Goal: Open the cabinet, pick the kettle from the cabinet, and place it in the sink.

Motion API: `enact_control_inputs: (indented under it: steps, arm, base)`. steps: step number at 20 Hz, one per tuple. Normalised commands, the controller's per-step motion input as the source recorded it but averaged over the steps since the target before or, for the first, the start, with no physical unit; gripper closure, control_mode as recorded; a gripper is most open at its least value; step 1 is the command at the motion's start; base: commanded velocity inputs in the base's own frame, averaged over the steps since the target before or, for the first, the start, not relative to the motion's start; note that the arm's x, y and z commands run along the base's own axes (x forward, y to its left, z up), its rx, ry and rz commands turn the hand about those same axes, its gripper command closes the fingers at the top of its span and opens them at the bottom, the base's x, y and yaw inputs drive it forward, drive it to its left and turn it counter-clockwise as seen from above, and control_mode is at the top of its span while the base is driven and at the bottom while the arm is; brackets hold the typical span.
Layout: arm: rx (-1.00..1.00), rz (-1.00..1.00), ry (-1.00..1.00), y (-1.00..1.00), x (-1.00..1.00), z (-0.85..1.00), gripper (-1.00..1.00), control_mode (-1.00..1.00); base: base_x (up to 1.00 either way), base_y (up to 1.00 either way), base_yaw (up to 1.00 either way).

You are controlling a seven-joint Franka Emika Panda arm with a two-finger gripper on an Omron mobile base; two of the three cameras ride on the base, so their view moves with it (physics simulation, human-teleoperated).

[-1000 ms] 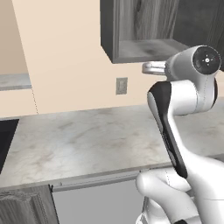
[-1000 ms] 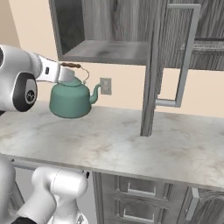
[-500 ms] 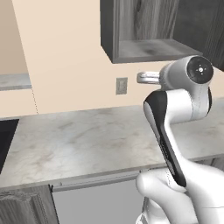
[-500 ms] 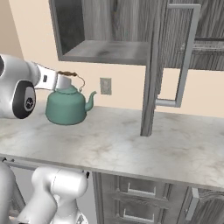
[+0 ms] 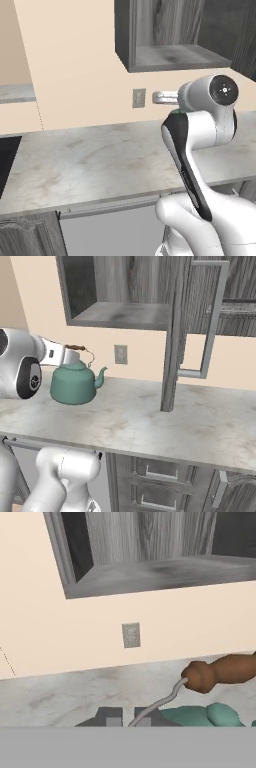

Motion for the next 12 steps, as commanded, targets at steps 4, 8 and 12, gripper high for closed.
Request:
enact_control_inputs:
  steps: [4,8,12]
  arm:
    - [-0.02,0.00,0.01,0.00,0.00,0.01,1.00,-1.00]
    - [0.00,0.00,0.00,0.00,0.00,0.00,1.00,-1.00]
    - [0.00,0.00,0.00,0.00,0.00,0.00,1.00,-1.00]
  base:
    - [0.00,0.00,0.00]
    - [0.00,0.00,0.00]
    - [0.00,0.00,0.00]
